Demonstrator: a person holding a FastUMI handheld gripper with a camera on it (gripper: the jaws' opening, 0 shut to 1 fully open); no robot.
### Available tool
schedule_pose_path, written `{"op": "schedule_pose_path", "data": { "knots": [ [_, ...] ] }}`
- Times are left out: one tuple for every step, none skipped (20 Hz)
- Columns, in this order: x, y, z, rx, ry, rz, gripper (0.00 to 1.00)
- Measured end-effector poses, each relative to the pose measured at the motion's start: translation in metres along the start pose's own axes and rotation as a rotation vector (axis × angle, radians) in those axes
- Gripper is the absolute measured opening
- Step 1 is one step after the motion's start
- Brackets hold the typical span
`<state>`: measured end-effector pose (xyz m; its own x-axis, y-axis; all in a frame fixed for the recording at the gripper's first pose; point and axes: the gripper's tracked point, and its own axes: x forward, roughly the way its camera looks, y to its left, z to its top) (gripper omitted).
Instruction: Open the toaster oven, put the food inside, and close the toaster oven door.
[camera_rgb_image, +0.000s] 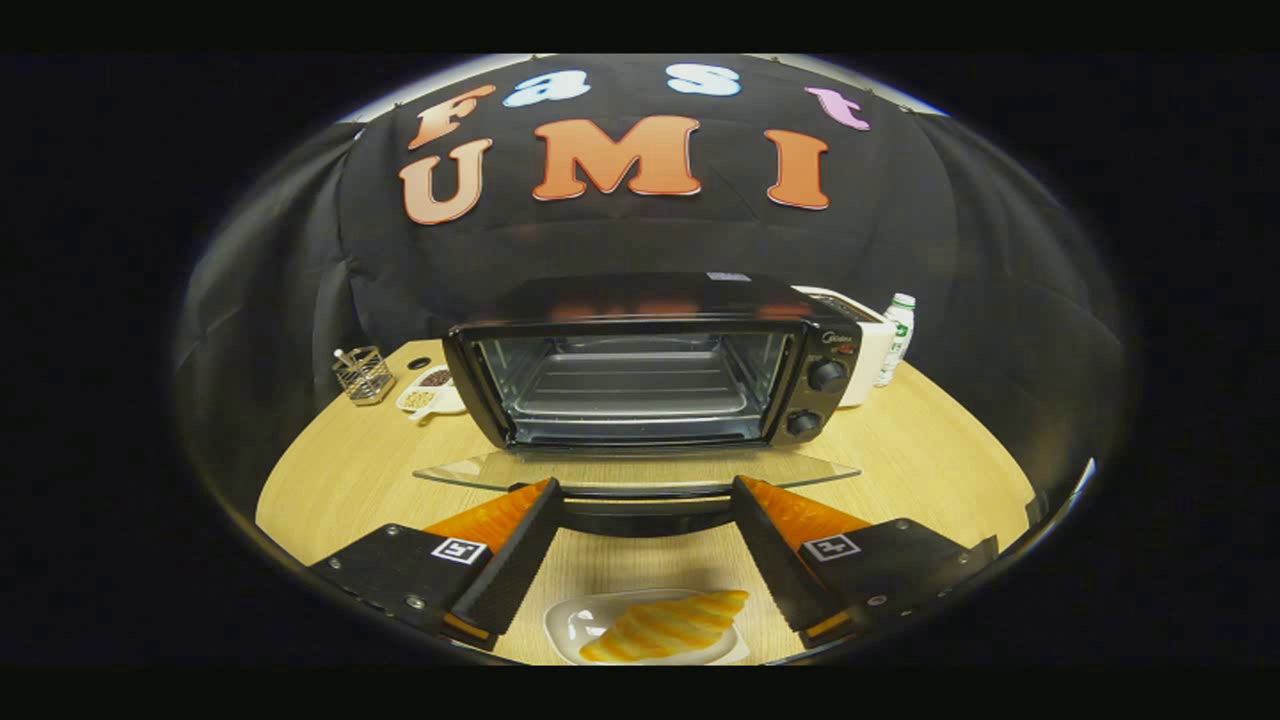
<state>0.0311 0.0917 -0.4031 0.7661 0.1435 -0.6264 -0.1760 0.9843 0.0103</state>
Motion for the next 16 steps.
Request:
{"op": "schedule_pose_path", "data": {
  "knots": [
    [0.0,0.0,-0.006,-0.002,0.013,0.0,0.99],
    [0.001,-0.001,-0.012,-0.004,0.029,0.001,0.99],
    [0.003,-0.001,-0.02,-0.007,0.05,0.001,0.99],
    [0.003,-0.001,-0.03,-0.008,0.075,0.001,0.99],
    [0.004,-0.002,-0.039,-0.007,0.097,0.001,0.99],
    [0.004,-0.002,-0.047,-0.002,0.106,0.0,0.99],
    [0.004,-0.003,-0.054,0.007,0.115,-0.001,0.99],
    [0.006,-0.004,-0.063,0.02,0.133,-0.002,0.99],
    [0.007,-0.004,-0.071,0.03,0.156,-0.003,0.99],
    [0.007,-0.005,-0.079,0.038,0.175,-0.004,1.0],
    [0.009,-0.005,-0.085,0.039,0.19,-0.006,0.99],
    [0.013,-0.003,-0.091,0.035,0.202,-0.009,1.0],
    [0.017,-0.002,-0.096,0.032,0.213,-0.013,1.0],
    [0.015,-0.001,-0.097,0.033,0.223,-0.012,1.0],
    [0.014,-0.001,-0.096,0.04,0.226,-0.013,1.0],
    [0.012,-0.002,-0.095,0.041,0.229,-0.023,0.99]
  ]
}}
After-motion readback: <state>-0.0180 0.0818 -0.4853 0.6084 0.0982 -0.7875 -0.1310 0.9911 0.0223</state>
